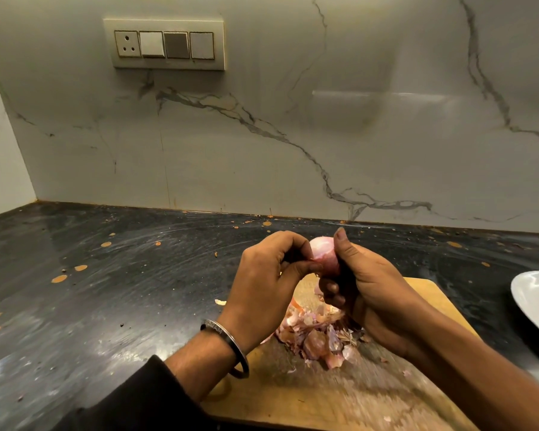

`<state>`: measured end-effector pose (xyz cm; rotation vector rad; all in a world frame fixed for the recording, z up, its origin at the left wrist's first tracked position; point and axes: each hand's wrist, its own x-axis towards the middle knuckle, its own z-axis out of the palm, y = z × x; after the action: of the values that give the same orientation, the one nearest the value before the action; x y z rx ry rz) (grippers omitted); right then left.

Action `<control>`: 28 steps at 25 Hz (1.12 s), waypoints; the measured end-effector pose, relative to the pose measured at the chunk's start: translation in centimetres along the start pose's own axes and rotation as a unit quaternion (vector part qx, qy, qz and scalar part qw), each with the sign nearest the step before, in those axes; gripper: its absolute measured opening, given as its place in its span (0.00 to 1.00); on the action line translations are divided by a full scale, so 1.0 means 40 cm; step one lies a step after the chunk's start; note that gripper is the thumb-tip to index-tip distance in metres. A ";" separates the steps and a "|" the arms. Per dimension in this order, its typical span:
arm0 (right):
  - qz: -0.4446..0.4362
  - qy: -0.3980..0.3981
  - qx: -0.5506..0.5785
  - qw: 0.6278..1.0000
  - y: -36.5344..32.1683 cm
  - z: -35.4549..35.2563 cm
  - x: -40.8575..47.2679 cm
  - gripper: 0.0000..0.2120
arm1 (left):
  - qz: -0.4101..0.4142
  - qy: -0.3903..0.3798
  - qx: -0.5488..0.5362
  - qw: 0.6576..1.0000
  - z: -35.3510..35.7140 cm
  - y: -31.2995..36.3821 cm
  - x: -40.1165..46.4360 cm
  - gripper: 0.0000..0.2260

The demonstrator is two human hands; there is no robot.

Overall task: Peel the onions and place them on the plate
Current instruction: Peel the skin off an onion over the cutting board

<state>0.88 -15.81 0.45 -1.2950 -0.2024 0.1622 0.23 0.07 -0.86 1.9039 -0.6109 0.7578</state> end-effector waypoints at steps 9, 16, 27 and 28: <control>0.008 -0.006 -0.039 0.999 0.003 -0.009 -0.004 0.36 | 0.019 0.038 0.000 0.999 -0.003 0.002 0.001 0.09; 0.015 0.003 -0.021 1.000 0.004 -0.004 0.002 0.38 | 0.029 0.018 0.019 0.999 -0.001 0.005 0.001 0.06; 0.021 -0.020 -0.068 0.997 -0.007 0.003 -0.015 0.40 | 0.026 0.032 0.024 0.999 0.000 0.008 -0.001 0.06; 0.025 -0.018 -0.062 0.998 -0.007 0.004 -0.014 0.40 | 0.030 0.027 0.028 0.999 0.001 0.008 -0.001 0.05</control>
<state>0.30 -15.87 0.71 -1.4221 -0.2128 0.2178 0.00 -0.09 -0.71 1.9166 -0.6202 0.8708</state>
